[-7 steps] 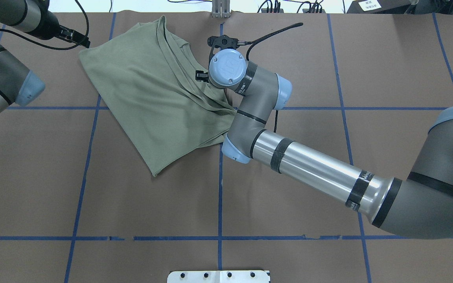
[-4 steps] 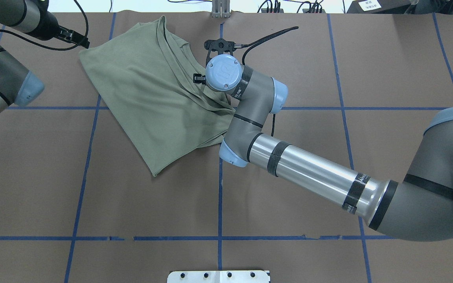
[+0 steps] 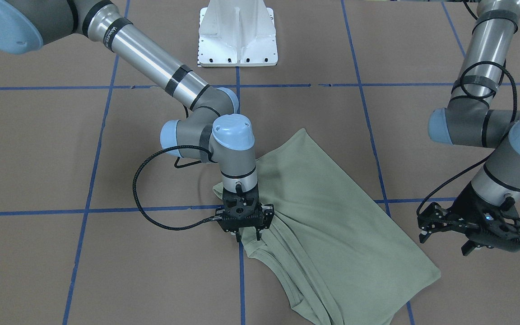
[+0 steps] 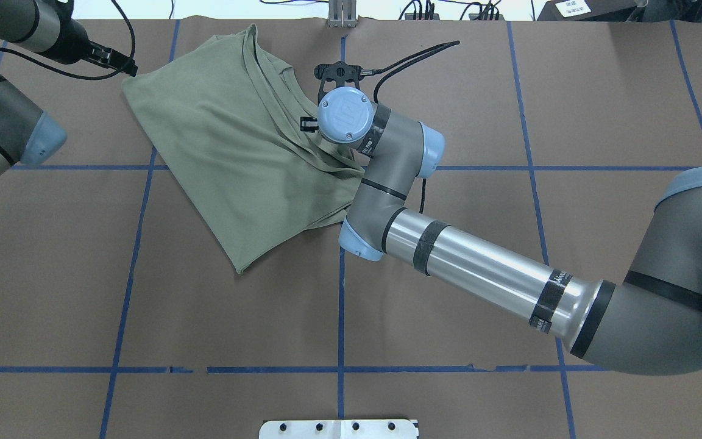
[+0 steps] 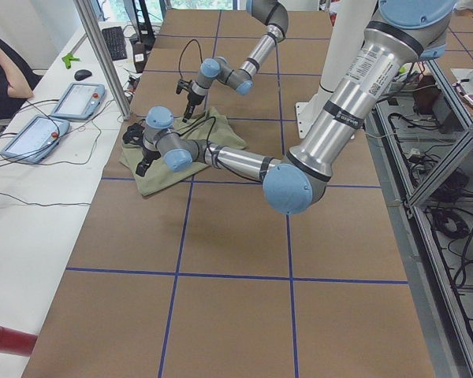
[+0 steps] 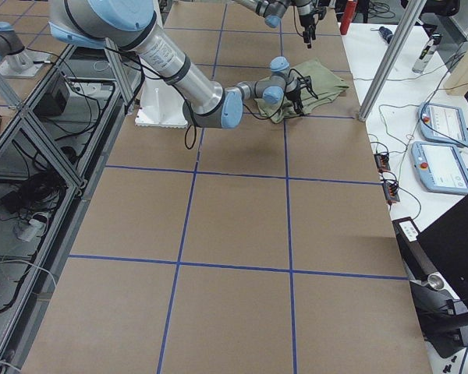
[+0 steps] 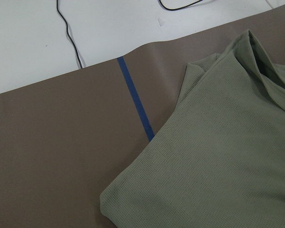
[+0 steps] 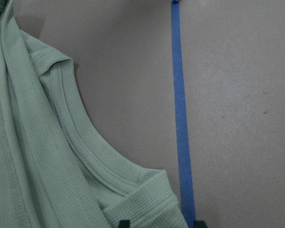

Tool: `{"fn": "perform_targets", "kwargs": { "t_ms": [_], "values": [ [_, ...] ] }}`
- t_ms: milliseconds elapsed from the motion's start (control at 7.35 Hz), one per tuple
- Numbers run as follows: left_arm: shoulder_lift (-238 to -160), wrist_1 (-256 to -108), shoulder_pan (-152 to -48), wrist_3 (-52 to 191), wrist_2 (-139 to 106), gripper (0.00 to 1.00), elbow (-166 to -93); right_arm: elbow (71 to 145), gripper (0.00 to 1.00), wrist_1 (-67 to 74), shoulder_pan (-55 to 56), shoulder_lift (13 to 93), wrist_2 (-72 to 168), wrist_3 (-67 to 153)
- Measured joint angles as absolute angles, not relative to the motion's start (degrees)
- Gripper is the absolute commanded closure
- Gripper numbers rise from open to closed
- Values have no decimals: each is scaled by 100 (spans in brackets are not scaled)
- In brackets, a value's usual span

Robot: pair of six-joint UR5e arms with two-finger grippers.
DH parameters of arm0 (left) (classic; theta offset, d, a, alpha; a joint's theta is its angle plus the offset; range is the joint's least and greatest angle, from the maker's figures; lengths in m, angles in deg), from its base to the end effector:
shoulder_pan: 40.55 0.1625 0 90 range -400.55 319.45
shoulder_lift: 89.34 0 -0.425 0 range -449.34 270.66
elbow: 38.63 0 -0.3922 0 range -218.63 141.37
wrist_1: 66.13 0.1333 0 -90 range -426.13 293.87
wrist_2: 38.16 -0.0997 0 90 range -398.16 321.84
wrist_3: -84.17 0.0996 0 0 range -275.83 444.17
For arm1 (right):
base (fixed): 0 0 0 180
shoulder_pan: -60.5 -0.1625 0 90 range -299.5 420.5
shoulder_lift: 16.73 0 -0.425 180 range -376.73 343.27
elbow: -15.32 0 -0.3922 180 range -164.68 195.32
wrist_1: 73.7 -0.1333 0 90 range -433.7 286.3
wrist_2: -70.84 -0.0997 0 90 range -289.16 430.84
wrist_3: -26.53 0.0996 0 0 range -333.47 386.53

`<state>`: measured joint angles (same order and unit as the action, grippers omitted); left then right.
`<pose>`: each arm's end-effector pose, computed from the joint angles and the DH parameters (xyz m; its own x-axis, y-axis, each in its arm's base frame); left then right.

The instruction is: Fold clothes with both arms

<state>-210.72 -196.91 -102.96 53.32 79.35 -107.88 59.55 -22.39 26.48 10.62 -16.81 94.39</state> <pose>0.2644 -0.6945 0.4302 0.6794 0.3439 -0.6482 0.0693 0.8493 0.5233 -0.6618 -0.6125 0.2179 0.6553 -0.0120 0.7553 -0.3671 0.8688 0.3323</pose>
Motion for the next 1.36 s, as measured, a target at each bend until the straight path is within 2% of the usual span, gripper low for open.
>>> {"fn": "perform_targets", "kwargs": {
  "t_ms": [136,272,408,544,1088,1360],
  "values": [
    [-21072,-19691,-10296,5332,7935,0,-10788,5944,50,-2242,2649,1066,-1680,9407],
    [-21072,-19691,-10296,5332,7935,0,-10789,5934,61,-2243,2649,1069,-1680,9379],
    [-21072,-19691,-10296,5332,7935,0,-10788,5930,95,-2241,2649,1069,-1684,9366],
    [-21072,-19690,-10295,5332,7935,0,-10789,5928,100,-2243,2649,1069,-1686,9361],
    [-21072,-19691,-10296,5332,7935,0,-10789,6015,100,-2237,2638,1059,-1746,9374],
    [-21072,-19690,-10296,5332,7935,0,-10789,6675,100,-1966,2647,1283,-1844,9441]
  ]
}}
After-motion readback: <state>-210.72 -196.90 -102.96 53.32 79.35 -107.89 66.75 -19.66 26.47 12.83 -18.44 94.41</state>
